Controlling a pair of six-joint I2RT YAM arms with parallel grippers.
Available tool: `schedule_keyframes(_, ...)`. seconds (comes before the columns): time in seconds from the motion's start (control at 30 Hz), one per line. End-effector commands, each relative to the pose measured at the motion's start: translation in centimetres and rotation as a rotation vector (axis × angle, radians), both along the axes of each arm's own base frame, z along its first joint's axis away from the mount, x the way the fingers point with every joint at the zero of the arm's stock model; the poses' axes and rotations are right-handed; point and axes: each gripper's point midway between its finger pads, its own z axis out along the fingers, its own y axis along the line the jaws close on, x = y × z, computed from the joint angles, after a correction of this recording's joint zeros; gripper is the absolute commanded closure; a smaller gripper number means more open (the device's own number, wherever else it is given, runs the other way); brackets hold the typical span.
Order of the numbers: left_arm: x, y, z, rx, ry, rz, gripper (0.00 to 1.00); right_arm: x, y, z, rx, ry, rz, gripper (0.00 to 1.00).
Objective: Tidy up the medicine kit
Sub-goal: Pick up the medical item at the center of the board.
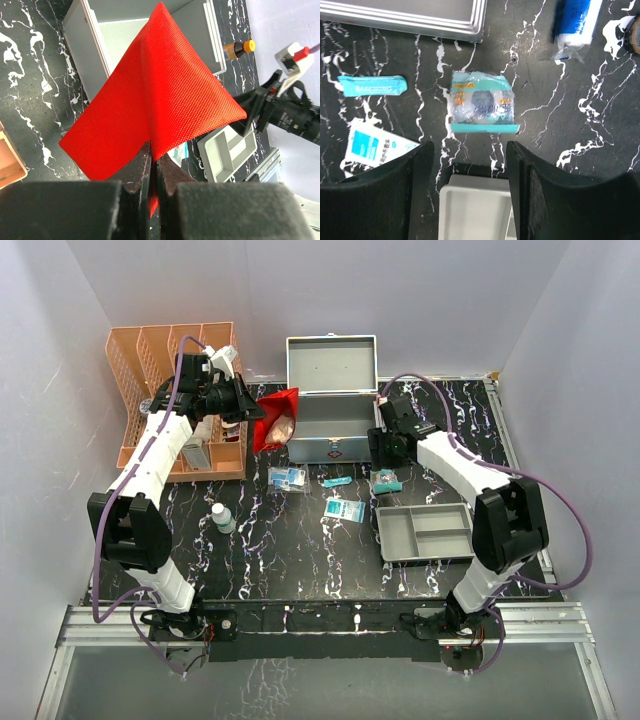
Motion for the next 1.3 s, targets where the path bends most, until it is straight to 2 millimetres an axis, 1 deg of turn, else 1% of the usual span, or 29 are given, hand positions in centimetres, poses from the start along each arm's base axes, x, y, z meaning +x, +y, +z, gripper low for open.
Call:
schedule_keyframes(0.0, -0.2, 0.2, 3.7, -0.013, -0.088, -0.007, 1.00, 2.6, 0.1, 0.2, 0.009, -0.061, 0.003, 0.42)
schedule_keyframes(0.07, -0.2, 0.2, 3.7, -0.014, -0.087, -0.006, 1.00, 2.9, 0.0, 0.0, 0.005, -0.061, 0.002, 0.42)
schedule_keyframes(0.13, -0.1, 0.2, 3.6, -0.015, -0.084, -0.004, 1.00, 3.1, -0.3, -0.7, -0.001, -0.045, 0.002, 0.41)
schedule_keyframes(0.2, -0.1, 0.1, 3.7, -0.016, -0.088, -0.004, 1.00, 3.1, -0.5, -0.6, -0.004, -0.043, 0.001, 0.41)
schedule_keyframes(0.27, 0.0, 0.2, 3.7, -0.015, -0.088, -0.003, 1.00, 3.1, -0.6, -2.0, -0.015, -0.013, 0.001, 0.41)
schedule_keyframes(0.57, 0.2, 0.1, 3.7, -0.013, -0.087, -0.003, 1.00, 3.2, -0.3, -3.7, -0.008, 0.015, -0.004, 0.41)
schedule_keyframes(0.93, 0.2, 0.1, 3.7, -0.014, -0.089, -0.004, 1.00, 3.0, -0.6, -6.1, -0.029, 0.051, -0.007, 0.39)
schedule_keyframes(1.17, 0.1, 0.1, 3.7, -0.017, -0.088, -0.007, 1.00, 2.3, -1.4, -7.6, -0.066, 0.085, -0.024, 0.37)
schedule_keyframes(1.27, 0.1, 0.1, 3.8, -0.020, -0.090, -0.007, 1.00, 2.1, -1.2, -8.3, -0.060, 0.100, -0.026, 0.37)
